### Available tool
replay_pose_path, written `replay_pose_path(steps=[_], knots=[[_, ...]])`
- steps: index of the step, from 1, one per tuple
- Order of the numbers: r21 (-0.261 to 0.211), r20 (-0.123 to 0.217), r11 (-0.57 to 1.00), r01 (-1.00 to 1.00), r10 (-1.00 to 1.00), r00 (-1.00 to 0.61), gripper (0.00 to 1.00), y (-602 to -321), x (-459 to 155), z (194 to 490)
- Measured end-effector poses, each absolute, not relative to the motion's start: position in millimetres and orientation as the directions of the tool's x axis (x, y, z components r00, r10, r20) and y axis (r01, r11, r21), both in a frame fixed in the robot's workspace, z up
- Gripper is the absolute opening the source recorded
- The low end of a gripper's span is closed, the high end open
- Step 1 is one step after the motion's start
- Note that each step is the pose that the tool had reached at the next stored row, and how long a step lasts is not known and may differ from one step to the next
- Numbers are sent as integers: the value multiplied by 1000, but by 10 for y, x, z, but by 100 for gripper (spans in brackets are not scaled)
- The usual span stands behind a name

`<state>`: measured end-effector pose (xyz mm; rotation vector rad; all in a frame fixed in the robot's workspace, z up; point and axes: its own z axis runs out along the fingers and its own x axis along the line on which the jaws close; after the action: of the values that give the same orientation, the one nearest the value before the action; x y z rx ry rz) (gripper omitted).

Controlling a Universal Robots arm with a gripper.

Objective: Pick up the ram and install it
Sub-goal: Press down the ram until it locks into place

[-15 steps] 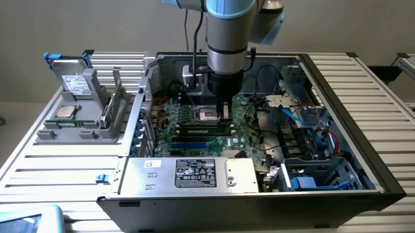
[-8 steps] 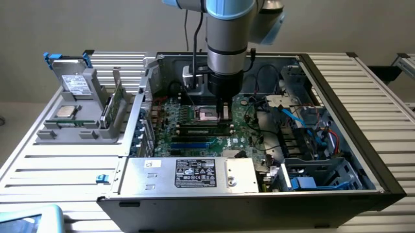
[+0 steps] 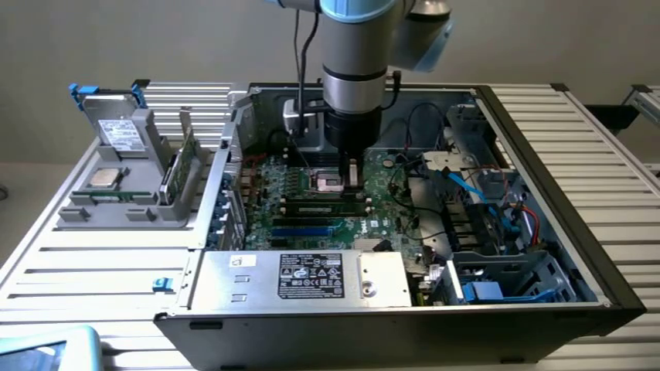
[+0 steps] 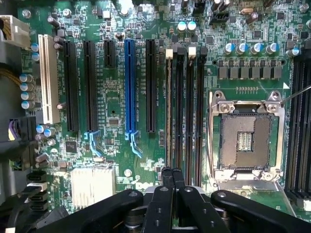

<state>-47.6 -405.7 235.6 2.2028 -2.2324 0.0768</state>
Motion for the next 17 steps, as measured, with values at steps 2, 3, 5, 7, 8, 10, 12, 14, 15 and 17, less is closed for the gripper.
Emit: replay_pose_path(steps=[2, 3, 5, 7, 8, 10, 12, 14, 15, 17], knots=[[-32, 38, 13, -999, -999, -14, 11, -4058, -548, 2358], [-33, 38, 13, -999, -999, -14, 11, -4058, -589, 2358], [-35, 38, 13, -999, -999, -14, 11, -4058, -671, 2357], [-38, 38, 13, -999, -999, -14, 11, -4058, -742, 2358], [-41, 38, 13, -999, -999, -14, 11, -4058, -775, 2357], [-46, 38, 13, -999, -999, -14, 11, -4058, -838, 2358], [-53, 37, 13, -999, -999, -15, 11, -4058, -896, 2357], [-59, 37, 13, -998, -999, -15, 11, -4058, -954, 2355], [-62, 37, 13, -998, -999, -15, 11, -4058, -980, 2352], [-70, 37, 13, -997, -999, -15, 11, -4057, -997, 2331]])
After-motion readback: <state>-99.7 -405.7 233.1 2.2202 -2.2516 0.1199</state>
